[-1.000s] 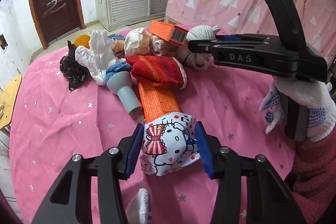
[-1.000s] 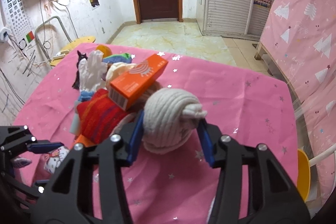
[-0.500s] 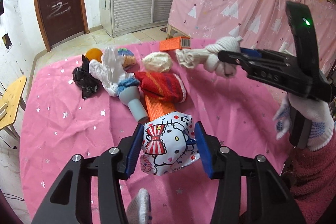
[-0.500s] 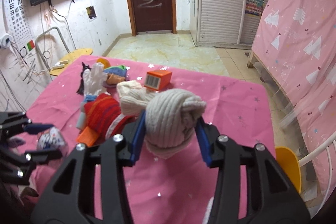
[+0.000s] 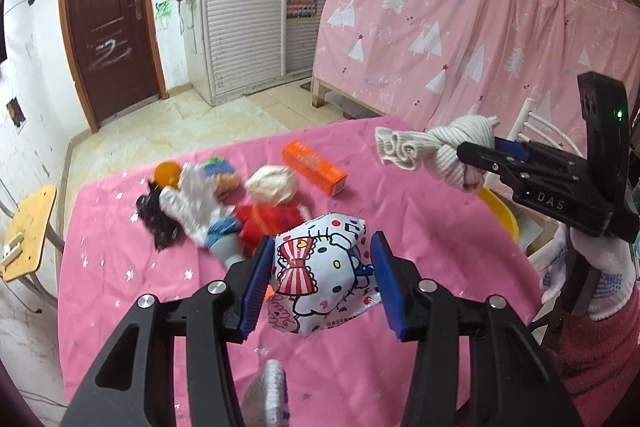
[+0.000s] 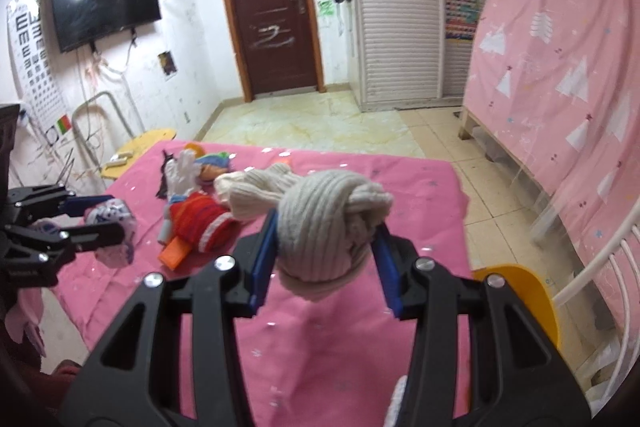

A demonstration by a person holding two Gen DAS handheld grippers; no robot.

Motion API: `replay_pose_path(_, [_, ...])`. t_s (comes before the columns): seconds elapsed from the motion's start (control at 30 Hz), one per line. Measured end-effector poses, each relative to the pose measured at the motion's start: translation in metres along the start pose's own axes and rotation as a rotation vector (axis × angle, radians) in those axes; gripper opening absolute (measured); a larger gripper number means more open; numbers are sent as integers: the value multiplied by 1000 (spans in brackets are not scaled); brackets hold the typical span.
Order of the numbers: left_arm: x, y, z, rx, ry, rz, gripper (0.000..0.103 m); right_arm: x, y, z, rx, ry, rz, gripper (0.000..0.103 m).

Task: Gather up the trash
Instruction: 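Carry the rope knot and Hello Kitty bag to the yellow bin with both grippers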

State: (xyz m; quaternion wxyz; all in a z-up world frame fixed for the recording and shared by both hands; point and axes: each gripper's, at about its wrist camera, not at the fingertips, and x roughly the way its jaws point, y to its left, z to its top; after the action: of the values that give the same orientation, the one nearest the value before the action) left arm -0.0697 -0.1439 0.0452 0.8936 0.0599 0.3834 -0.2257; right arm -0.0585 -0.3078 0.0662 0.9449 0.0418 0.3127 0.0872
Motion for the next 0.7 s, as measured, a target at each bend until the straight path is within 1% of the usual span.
replay_pose_path(0.23, [9, -36, 22, 51, -12, -25, 42, -18, -52, -11, 95, -43, -48, 44])
replay_pose_path(0.33, [16, -57, 32, 80, -14, -44, 42, -25, -77, -17, 137, -54, -85, 44])
replay_pose_path(0.53, [32, -94, 49, 120, -18, -91, 42, -33, -121, -36, 186, -46, -198, 44])
replay_pose_path(0.7, [47, -123, 65, 136, -18, -134, 42, -28, -150, -53, 234, -23, -235, 44])
